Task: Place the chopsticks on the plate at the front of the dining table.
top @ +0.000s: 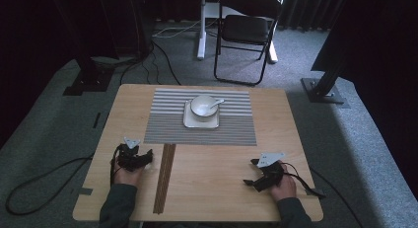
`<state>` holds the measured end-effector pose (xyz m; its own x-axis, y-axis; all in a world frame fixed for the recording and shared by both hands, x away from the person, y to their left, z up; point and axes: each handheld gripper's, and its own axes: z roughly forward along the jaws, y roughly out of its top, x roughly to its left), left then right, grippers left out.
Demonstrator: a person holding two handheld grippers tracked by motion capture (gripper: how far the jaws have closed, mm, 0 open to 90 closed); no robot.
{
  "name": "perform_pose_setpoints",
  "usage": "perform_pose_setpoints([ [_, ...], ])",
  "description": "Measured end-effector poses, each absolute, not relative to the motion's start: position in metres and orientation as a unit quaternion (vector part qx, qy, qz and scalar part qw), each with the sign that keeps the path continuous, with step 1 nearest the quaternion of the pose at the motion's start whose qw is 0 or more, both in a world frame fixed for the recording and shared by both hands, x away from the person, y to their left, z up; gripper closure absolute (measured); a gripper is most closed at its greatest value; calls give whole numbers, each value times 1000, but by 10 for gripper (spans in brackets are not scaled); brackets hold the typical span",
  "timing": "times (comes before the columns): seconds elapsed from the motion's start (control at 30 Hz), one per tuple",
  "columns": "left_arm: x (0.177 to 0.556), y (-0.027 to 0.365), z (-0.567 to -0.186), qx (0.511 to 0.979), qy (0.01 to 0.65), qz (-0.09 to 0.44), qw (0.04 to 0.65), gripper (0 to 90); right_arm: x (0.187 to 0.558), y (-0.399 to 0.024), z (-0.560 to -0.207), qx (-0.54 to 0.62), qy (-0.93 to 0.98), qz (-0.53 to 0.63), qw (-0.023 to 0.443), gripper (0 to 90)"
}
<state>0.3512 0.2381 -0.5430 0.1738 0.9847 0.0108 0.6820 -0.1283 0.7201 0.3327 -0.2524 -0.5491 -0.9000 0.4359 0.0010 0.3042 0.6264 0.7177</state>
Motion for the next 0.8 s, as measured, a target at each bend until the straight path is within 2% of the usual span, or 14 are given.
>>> perform_pose_setpoints([
  [0.37,352,238,-541,705,596,249,293,294,333,-252,-549,206,898,380,86,111],
  [0.5,351,241,-538,693,612,231,301,386,333,-252,-549,206,898,380,87,111],
  [0.8,351,239,-536,699,609,224,301,416,333,-252,-549,206,898,380,87,111],
])
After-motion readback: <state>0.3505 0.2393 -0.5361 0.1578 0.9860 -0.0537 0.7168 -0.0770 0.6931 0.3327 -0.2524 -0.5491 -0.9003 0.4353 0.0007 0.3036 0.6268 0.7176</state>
